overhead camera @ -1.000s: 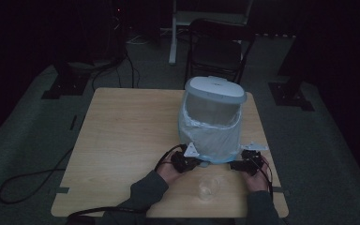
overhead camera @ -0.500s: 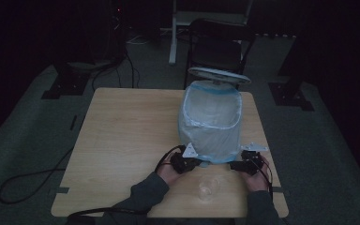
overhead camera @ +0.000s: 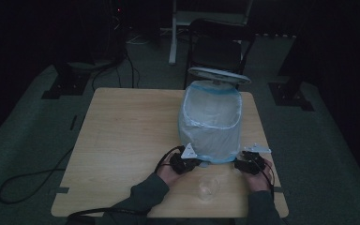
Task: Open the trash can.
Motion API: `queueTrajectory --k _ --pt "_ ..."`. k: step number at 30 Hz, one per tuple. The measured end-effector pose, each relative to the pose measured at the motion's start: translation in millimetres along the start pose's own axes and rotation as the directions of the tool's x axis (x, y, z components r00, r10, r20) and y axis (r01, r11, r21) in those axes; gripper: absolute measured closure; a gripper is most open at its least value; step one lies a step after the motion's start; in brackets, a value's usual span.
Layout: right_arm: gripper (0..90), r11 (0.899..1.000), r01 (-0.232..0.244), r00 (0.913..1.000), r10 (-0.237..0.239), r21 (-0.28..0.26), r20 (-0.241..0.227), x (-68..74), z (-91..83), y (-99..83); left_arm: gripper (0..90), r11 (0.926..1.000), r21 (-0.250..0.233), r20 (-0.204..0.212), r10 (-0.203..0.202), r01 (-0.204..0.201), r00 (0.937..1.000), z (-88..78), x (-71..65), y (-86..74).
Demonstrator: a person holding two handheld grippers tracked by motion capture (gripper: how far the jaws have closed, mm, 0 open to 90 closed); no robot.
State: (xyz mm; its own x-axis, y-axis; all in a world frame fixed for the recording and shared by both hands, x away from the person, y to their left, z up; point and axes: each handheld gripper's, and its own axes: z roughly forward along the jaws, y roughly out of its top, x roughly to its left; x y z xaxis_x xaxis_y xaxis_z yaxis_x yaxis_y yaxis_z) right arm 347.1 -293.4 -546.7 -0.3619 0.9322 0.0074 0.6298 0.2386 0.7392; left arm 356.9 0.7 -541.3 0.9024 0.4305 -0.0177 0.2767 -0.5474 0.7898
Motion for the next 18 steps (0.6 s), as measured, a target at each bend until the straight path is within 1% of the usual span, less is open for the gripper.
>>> queueTrajectory --k 5,9,12,13,18 --pt "41.1 1.0 0.005 1.0 -0.005 -0.002 -0.004 -0.7 0.1 -0.3 90.0 0.9999 -0.012 -0.01 0.003 -0.003 0.9999 0.2 -1.3 -1.4" --pt "41.2 1.0 0.006 1.0 -0.006 -0.002 -0.005 -0.8 0.1 -0.3 90.0 0.9999 -0.012 -0.01 0.003 -0.004 0.9999 0.2 -1.3 -1.4" --pt "41.1 1.0 0.008 1.0 -0.008 -0.002 -0.006 -1.0 0.1 -0.3 90.0 0.9999 -0.012 -0.013 0.01 -0.01 0.9999 0.1 -1.8 -1.4" --pt "41.1 1.0 0.009 0.9999 -0.009 -0.003 -0.006 -1.1 0.1 -0.2 90.0 0.9998 -0.009 -0.019 0.018 -0.019 0.9997 0.0 -2.4 -1.4" --pt "41.6 1.0 0.012 0.9999 -0.012 0.0 -0.007 -1.1 0.0 0.0 90.0 0.9995 -0.013 -0.028 0.027 -0.027 0.9992 0.3 -4.1 -1.5"
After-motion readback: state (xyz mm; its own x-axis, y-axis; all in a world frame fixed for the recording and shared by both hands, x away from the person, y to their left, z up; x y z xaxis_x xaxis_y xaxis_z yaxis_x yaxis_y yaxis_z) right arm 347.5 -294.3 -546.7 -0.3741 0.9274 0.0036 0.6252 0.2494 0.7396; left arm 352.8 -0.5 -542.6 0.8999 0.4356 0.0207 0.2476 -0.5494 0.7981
